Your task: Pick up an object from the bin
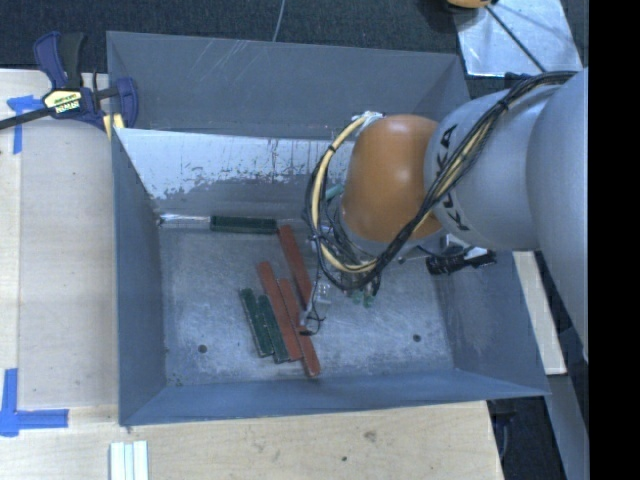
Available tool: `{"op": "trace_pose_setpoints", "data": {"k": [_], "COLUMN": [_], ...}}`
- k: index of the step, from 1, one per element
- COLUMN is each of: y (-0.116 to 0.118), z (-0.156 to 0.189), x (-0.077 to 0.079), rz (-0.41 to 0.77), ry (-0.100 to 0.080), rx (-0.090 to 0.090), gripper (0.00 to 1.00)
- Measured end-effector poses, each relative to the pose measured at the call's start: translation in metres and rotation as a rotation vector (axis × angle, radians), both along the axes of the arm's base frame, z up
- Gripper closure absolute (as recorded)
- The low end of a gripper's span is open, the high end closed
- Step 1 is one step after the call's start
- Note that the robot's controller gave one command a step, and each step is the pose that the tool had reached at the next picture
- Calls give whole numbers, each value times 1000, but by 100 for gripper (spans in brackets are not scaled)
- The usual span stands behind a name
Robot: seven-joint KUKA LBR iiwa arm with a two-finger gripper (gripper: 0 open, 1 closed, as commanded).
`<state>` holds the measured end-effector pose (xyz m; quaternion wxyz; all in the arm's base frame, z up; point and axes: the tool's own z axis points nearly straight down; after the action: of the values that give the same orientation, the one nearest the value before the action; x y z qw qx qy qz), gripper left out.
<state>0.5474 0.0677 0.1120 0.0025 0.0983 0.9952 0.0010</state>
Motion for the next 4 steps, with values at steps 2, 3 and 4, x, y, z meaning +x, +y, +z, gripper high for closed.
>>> {"op": "trace_pose_setpoints", "data": {"k": [2, 3, 4], "y": [24, 8, 7], "z": [-20, -37, -40], "x": [9, 19, 17], "rz": [315, 413, 412], "ry": [1, -17, -7], "rx": [-2, -2, -3], "gripper": [0, 100, 0]}}
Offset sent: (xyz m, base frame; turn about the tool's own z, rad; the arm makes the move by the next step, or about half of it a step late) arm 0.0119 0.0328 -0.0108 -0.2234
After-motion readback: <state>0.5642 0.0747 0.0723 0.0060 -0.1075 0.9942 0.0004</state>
